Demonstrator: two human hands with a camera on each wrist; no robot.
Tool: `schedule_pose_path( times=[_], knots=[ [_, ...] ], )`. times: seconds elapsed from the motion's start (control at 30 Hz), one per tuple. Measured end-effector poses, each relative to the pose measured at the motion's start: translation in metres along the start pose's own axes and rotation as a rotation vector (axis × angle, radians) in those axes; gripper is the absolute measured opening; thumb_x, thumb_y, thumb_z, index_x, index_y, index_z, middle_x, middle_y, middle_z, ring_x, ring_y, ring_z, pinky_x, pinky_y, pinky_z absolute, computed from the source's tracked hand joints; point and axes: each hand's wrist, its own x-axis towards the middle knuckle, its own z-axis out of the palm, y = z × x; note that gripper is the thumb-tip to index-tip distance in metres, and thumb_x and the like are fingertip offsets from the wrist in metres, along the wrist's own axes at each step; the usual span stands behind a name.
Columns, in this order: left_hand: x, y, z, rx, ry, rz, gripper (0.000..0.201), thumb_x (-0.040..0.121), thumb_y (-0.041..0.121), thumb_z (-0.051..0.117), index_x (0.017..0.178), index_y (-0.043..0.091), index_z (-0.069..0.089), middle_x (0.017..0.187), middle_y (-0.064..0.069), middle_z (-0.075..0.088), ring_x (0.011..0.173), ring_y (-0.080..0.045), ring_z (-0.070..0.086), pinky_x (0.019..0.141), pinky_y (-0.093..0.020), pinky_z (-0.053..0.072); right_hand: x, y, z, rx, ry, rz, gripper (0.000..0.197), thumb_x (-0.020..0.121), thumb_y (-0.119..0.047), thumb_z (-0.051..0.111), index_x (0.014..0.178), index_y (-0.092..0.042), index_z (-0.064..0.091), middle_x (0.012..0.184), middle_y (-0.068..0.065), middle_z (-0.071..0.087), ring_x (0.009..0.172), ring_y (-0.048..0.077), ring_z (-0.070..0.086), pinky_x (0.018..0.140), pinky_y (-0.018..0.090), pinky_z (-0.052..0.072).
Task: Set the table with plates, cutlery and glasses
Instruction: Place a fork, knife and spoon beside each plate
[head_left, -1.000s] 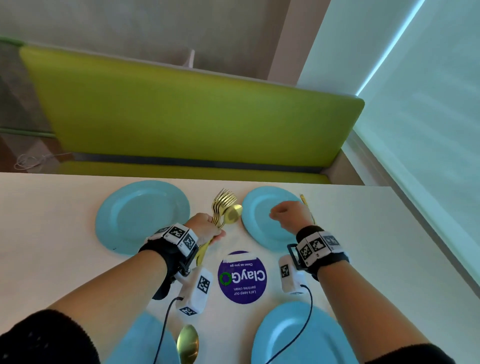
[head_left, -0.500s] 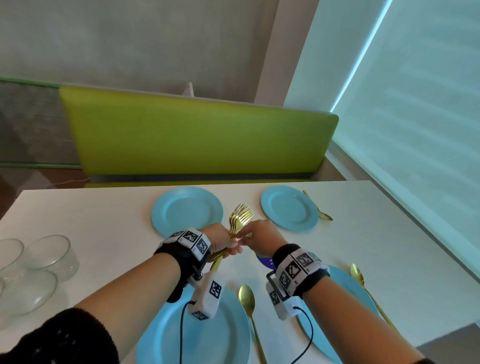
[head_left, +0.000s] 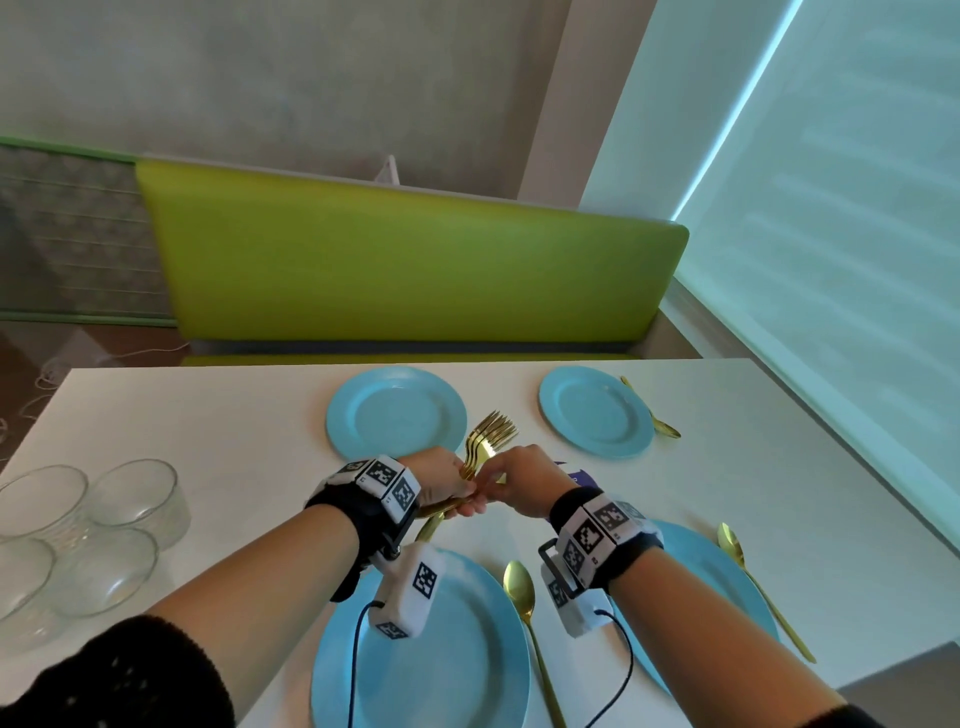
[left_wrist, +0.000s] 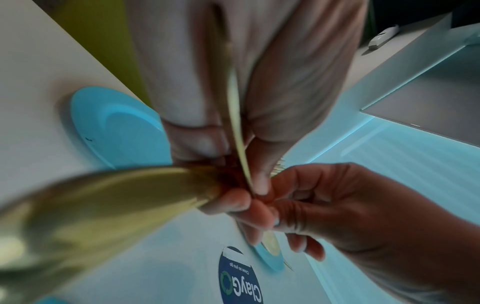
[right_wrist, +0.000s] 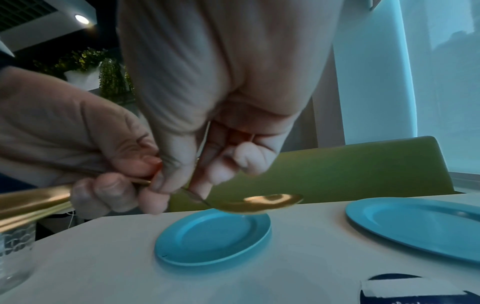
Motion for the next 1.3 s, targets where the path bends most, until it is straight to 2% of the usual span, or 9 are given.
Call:
schedule_pose_path(
  times=[0.2,0.3,0.53,0.63,0.77,0.93,1.07,1.23,1.3],
  knots=[
    [0.026,0.009,-0.023,-0.025,0.089,-0.039,0.022,0.097,0.006,0.044,0.077,0.005,0.054,0.071,-0.007,0.065,0.048,-0.007,0.062,0.048,-0.019,0.047,0.043,0.012,-0.008,0.047,-0.024,0.017,0.011,0.082,-0.021,0.069,0.092,-0.021,0.075,0.098,-0.001,0.07,0.095,0.014,0.061,0.088,0.03,0.051],
    [0.047,0.014,-0.046,0.043,0.209,-0.044,0.02,0.09,0.006,0.053,0.073,0.0,0.061,0.08,-0.017,0.071,0.062,-0.022,0.059,0.067,-0.033,0.053,0.067,0.025,-0.014,0.078,-0.016,0.07,0.01,0.081,-0.02,0.07,0.09,-0.02,0.075,0.093,-0.001,0.068,0.086,0.011,0.057,0.084,0.028,0.051],
    [0.09,0.007,-0.092,-0.2,0.467,-0.099,0.03,0.091,-0.003,0.041,0.063,0.004,0.05,0.07,-0.012,0.061,0.065,-0.025,0.052,0.062,-0.031,0.043,0.125,0.078,-0.019,0.298,0.098,0.373,0.008,0.082,-0.016,0.069,0.086,-0.011,0.075,0.089,0.003,0.07,0.083,0.014,0.061,0.077,0.021,0.048],
    [0.1,0.003,-0.103,-0.233,0.468,-0.117,0.028,0.09,-0.004,0.044,0.063,0.002,0.052,0.064,-0.014,0.057,0.058,-0.024,0.049,0.062,-0.032,0.042,0.153,0.089,-0.01,0.245,0.031,0.47,0.025,0.088,-0.023,0.059,0.104,-0.007,0.071,0.103,0.006,0.069,0.096,0.019,0.063,0.083,0.025,0.052],
    [0.112,-0.006,-0.109,-0.291,0.463,-0.138,0.022,0.091,-0.006,0.042,0.071,0.001,0.05,0.064,-0.013,0.056,0.055,-0.022,0.049,0.056,-0.029,0.04,0.177,0.095,0.005,0.428,-0.042,0.535,0.034,0.087,-0.02,0.063,0.117,-0.004,0.065,0.094,0.001,0.055,0.072,0.011,0.051,0.055,0.012,0.038],
    [0.124,-0.016,-0.111,-0.364,0.494,-0.148,0.022,0.091,-0.008,0.04,0.074,0.005,0.044,0.072,-0.01,0.059,0.059,-0.02,0.052,0.06,-0.029,0.043,0.203,0.085,0.026,0.178,-0.125,0.557,0.042,0.094,-0.041,0.045,0.114,-0.009,0.065,0.113,0.004,0.067,0.105,0.02,0.063,0.075,0.023,0.043],
    [0.129,-0.02,-0.112,-0.405,0.509,-0.16,0.021,0.09,-0.008,0.042,0.077,0.009,0.043,0.075,-0.009,0.06,0.059,-0.018,0.053,0.06,-0.028,0.043,0.217,0.083,0.034,0.068,-0.192,0.554,0.037,0.093,-0.04,0.045,0.1,-0.01,0.066,0.11,0.004,0.068,0.105,0.019,0.064,0.087,0.026,0.048],
    [0.131,-0.023,-0.113,-0.42,0.511,-0.157,0.021,0.09,-0.008,0.044,0.077,0.008,0.045,0.073,-0.009,0.059,0.058,-0.018,0.051,0.062,-0.027,0.044,0.228,0.086,0.043,0.066,-0.164,0.601,0.032,0.09,-0.041,0.049,0.077,-0.013,0.059,0.067,-0.003,0.057,0.057,0.011,0.051,0.048,0.021,0.033],
    [0.132,-0.024,-0.112,-0.422,0.516,-0.151,0.019,0.091,-0.008,0.044,0.079,0.007,0.045,0.074,-0.009,0.059,0.059,-0.018,0.051,0.062,-0.027,0.045,0.231,0.087,0.045,0.03,-0.159,0.616,0.035,0.09,-0.04,0.05,0.069,-0.013,0.054,0.062,-0.003,0.05,0.053,0.01,0.044,0.044,0.022,0.027]
  ],
)
